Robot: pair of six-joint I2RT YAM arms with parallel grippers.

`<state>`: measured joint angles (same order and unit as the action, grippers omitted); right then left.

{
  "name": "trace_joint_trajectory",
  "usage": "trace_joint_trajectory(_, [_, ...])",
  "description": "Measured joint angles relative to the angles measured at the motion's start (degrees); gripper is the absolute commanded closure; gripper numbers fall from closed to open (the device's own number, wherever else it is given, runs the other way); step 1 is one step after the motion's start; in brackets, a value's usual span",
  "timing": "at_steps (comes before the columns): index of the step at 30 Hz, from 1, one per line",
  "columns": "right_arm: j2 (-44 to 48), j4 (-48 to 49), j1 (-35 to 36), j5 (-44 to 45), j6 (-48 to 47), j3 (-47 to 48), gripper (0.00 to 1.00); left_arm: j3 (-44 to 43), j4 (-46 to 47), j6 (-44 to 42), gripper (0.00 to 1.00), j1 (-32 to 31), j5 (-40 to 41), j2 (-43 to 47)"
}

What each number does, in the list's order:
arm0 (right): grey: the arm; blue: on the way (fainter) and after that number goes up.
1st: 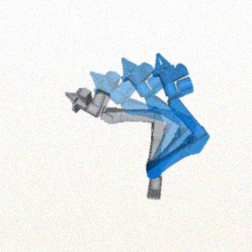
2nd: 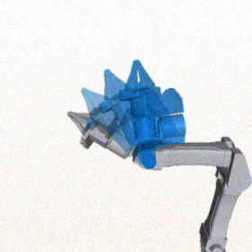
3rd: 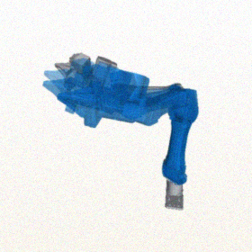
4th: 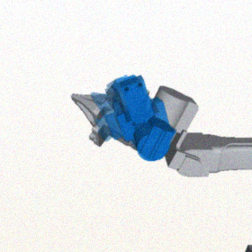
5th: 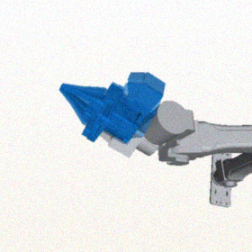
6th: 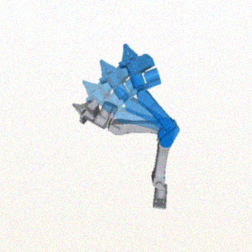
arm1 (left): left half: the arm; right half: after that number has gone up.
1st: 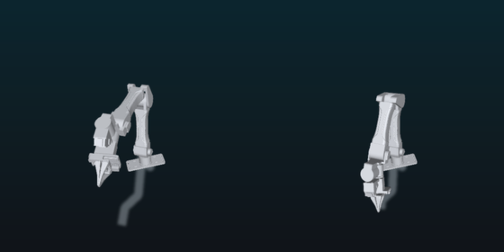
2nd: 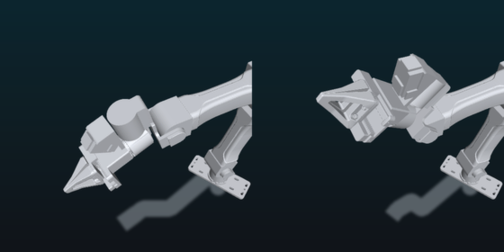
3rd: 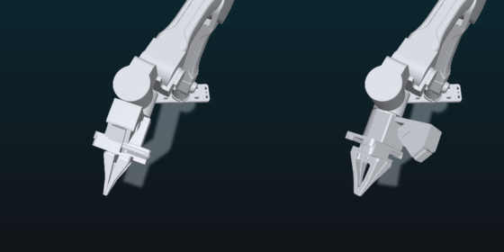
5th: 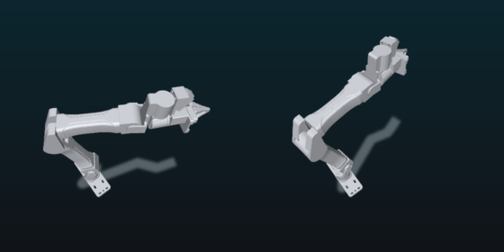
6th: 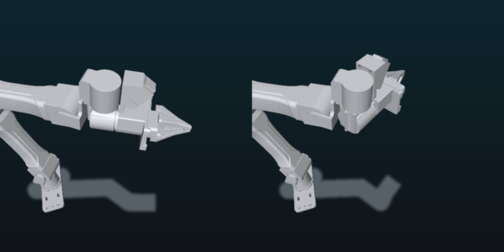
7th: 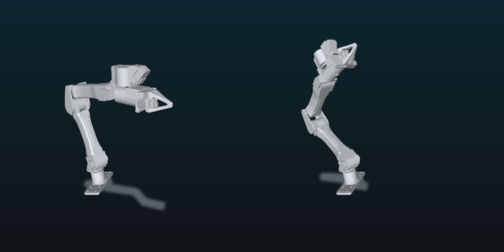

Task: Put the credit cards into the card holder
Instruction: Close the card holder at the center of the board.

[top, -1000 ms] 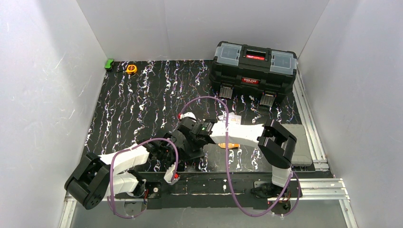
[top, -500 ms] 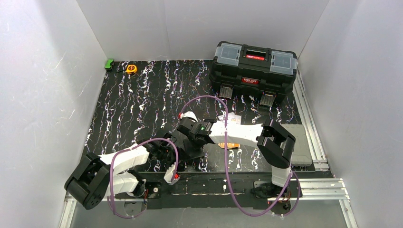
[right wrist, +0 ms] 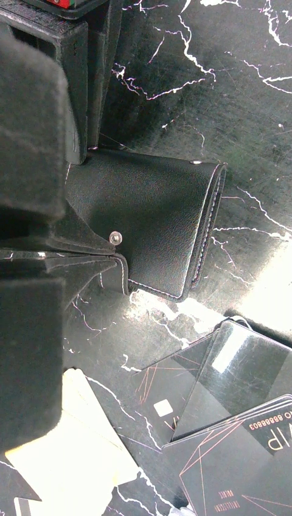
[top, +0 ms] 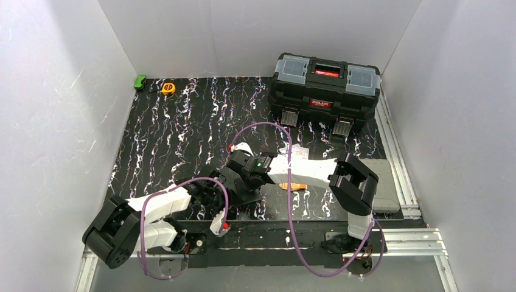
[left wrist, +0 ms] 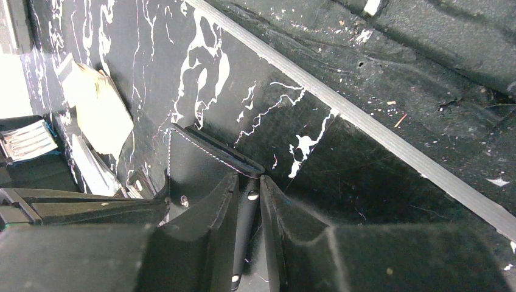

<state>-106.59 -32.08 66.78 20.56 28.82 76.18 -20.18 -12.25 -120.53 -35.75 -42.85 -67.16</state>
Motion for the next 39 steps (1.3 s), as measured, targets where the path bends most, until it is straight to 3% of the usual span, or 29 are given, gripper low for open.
trace_joint_trajectory(39, [-0.3, 2.3, -0.1, -3.3, 2.1, -1.0, 0.99, 0.0, 0.0, 0.0, 0.81, -0.4, 0.5, 0.2])
